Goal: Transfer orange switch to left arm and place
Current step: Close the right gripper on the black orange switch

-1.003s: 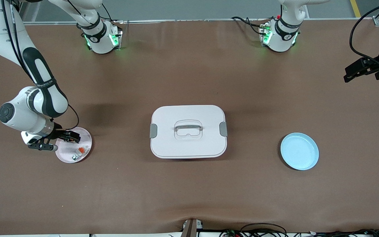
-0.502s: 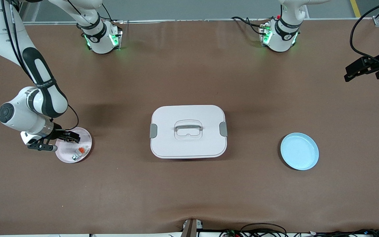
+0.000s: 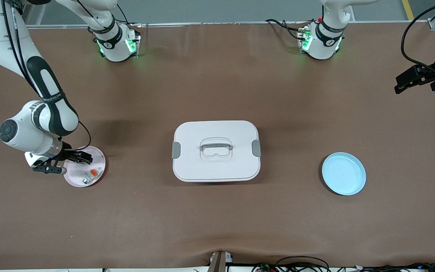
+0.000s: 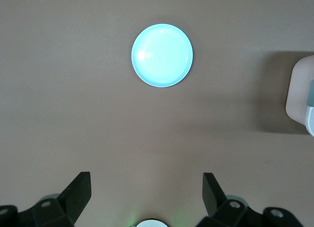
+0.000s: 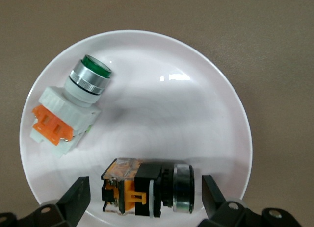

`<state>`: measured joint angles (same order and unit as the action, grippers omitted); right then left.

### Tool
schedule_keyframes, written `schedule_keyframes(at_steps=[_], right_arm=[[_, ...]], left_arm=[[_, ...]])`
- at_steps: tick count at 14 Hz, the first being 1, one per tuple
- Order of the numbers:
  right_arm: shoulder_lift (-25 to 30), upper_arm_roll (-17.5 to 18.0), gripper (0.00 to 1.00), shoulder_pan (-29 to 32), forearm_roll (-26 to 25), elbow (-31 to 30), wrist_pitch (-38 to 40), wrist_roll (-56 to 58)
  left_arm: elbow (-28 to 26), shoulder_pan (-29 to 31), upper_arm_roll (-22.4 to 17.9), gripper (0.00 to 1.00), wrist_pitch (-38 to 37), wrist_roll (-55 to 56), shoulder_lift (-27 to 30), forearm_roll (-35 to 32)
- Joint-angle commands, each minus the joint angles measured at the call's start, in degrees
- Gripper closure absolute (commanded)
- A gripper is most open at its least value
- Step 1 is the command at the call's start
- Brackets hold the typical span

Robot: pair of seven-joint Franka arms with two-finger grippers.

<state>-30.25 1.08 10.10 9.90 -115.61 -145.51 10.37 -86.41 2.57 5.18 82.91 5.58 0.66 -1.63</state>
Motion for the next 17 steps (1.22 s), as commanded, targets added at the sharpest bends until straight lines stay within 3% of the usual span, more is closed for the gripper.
schedule_keyframes(at_steps=[1, 2, 4, 7, 8, 13, 17], right_arm=[[-0.69, 0.07, 0.0, 0.09, 0.74, 1.09, 0.05, 0.7], [-0.69, 0.07, 0.02, 0.0, 0.74, 1.09, 0.14, 0.7], [-0.69, 0.07, 0.23, 0.09, 0.74, 1.09, 0.23, 0.7], [-0.6, 0.07, 0.83, 0.09, 0.74, 1.09, 0.31, 0.7], [-0.6, 0.07, 0.97, 0.09, 0.74, 1.09, 0.4, 0.79], [0.28, 0.07, 1.0, 0.0, 0.74, 1.43, 2.15, 3.95], [2.12, -0.11, 1.0, 0.35, 0.74, 7.57, 16.27, 2.03]], left_arm=[[-0.61, -0.02, 0.1, 0.0, 0.41, -0.57, 0.83, 0.84], [-0.61, -0.02, 0.1, 0.0, 0.41, -0.57, 0.92, 0.84], [-0.52, -0.11, 0.18, 0.0, 0.41, -0.57, 0.83, 0.84], [-0.52, -0.2, 0.71, 0.0, 0.59, -0.57, 0.57, 0.84], [-0.52, -0.2, 0.89, 0.0, 1.11, -0.57, 0.48, 0.84], [-0.43, -0.29, 1.41, 0.0, 2.7, -0.57, -0.22, 0.84], [-0.52, -0.2, 1.42, 0.0, 2.87, -0.57, -0.31, 0.84]])
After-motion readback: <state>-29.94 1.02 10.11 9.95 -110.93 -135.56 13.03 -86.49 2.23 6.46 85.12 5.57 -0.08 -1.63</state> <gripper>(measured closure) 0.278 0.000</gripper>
